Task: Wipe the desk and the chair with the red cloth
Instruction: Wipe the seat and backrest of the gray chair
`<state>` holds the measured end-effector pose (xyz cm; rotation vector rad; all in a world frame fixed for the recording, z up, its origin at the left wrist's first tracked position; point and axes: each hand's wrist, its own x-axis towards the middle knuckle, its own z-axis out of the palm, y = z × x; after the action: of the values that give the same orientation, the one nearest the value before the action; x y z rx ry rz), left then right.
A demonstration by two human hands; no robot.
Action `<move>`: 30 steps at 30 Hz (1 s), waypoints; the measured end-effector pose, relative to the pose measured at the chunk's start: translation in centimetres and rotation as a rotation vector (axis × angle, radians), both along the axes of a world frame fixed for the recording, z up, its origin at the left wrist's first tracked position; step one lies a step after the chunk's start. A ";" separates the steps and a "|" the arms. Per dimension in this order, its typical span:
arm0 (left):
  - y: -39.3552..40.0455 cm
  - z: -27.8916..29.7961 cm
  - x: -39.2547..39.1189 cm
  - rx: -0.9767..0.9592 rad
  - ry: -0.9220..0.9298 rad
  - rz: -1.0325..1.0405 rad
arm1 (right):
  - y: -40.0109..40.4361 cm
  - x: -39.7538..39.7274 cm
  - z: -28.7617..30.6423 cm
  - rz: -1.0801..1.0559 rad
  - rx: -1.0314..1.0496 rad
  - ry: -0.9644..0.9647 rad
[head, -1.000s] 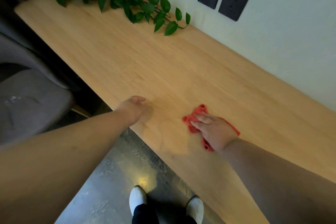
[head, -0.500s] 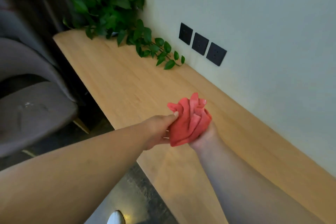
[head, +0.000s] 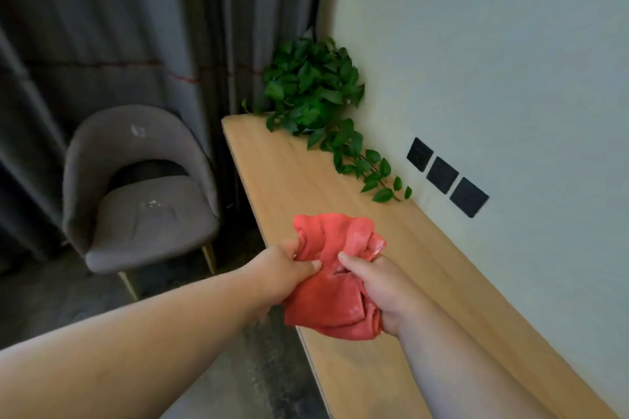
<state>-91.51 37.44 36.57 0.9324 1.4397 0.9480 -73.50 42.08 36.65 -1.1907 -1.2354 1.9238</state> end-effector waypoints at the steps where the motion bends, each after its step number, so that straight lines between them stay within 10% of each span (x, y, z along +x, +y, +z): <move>1: -0.6 0.0 -2.0 0.002 -0.005 0.020 | 0.0 -1.9 0.0 0.044 0.033 -0.054; 25: -2.9 -4.8 -49.1 -0.327 -0.590 0.307 | 3.5 -47.8 -3.7 0.543 0.135 -0.175; 30: 1.6 -6.7 -53.5 -0.328 -0.426 0.348 | 9.0 -52.8 -6.7 0.678 0.302 -0.244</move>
<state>-145.04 39.01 29.85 0.2198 1.3506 1.0462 -126.35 51.11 29.98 -0.9320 -2.1899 1.9545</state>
